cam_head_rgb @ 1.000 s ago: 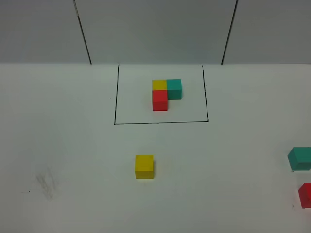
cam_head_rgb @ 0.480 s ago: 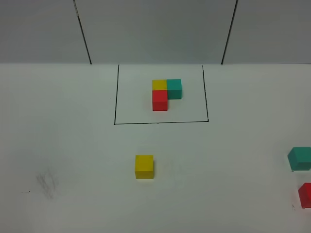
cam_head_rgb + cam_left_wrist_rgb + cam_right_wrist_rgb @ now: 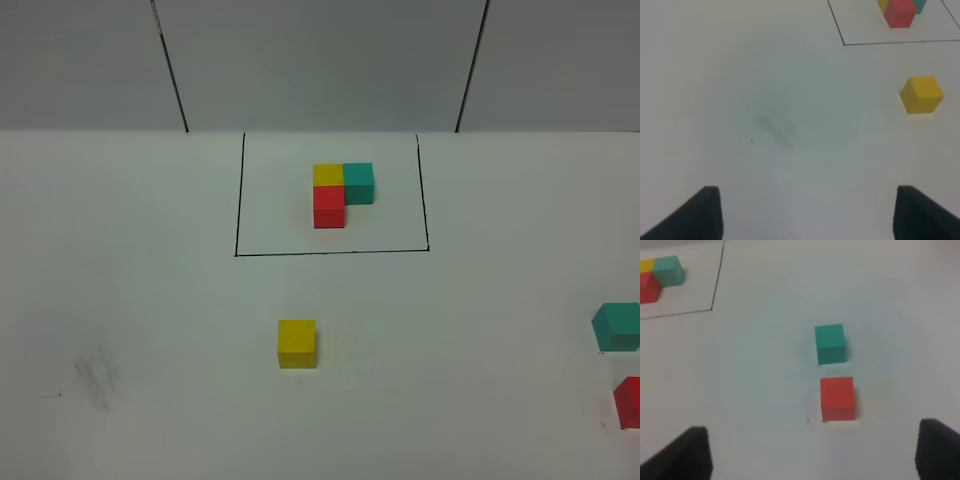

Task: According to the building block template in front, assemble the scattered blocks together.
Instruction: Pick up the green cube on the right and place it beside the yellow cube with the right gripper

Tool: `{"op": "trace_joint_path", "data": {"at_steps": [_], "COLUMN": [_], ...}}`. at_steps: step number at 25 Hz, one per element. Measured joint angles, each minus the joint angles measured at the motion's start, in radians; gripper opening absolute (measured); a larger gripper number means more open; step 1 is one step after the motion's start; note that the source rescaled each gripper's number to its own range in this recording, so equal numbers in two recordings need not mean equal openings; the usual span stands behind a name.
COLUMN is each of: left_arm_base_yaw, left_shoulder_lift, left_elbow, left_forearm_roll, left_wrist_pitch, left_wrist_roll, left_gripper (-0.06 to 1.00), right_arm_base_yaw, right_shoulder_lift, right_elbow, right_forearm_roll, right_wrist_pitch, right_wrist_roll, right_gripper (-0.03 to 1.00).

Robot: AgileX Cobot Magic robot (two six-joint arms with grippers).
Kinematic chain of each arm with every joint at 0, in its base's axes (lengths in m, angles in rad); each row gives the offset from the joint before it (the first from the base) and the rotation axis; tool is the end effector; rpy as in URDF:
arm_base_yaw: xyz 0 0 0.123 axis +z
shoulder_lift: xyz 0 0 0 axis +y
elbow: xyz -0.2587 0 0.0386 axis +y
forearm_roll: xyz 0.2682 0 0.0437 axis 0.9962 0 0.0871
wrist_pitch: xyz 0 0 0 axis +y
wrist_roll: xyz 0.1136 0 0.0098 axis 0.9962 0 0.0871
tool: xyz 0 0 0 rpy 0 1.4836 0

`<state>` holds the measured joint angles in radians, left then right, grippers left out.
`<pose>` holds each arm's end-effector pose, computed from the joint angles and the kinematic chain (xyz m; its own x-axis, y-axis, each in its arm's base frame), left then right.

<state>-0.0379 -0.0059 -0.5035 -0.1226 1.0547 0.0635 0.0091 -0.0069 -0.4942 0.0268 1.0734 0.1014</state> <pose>0.0552 -0.0142 0.2791 -0.4387 0.0194 -0.8984 0.1344 0.9899 -0.0442 0.0560 0.0032 0.2737 -0.4665 0.1097 -0.8777 0.0234 0.9935 0.1117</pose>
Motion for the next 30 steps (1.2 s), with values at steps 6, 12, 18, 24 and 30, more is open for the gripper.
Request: {"op": "trace_joint_path", "data": {"at_steps": [6,12,18,24,30], "left_arm_base_yaw": [0.0,0.0,0.0,0.0,0.0], "left_shoulder_lift": [0.0,0.0,0.0,0.0,0.0], "left_elbow": [0.0,0.0,0.0,0.0,0.0], "left_forearm_roll": [0.0,0.0,0.0,0.0,0.0], "left_wrist_pitch": [0.0,0.0,0.0,0.0,0.0], "left_wrist_roll": [-0.001,-0.001,-0.001,-0.001,-0.001], "left_gripper": [0.43,0.38,0.37,0.37,0.37], "right_arm_base_yaw": [0.0,0.0,0.0,0.0,0.0], "right_shoulder_lift": [0.0,0.0,0.0,0.0,0.191], "right_elbow": [0.0,0.0,0.0,0.0,-0.073], "right_forearm_roll": [0.0,0.0,-0.014,0.004,-0.018], "right_wrist_pitch": [0.0,0.0,0.0,-0.003,-0.082], "right_wrist_roll": [0.0,0.0,0.049,0.061,0.084], "right_gripper": [0.76,0.76,0.72,0.6,0.57]}}
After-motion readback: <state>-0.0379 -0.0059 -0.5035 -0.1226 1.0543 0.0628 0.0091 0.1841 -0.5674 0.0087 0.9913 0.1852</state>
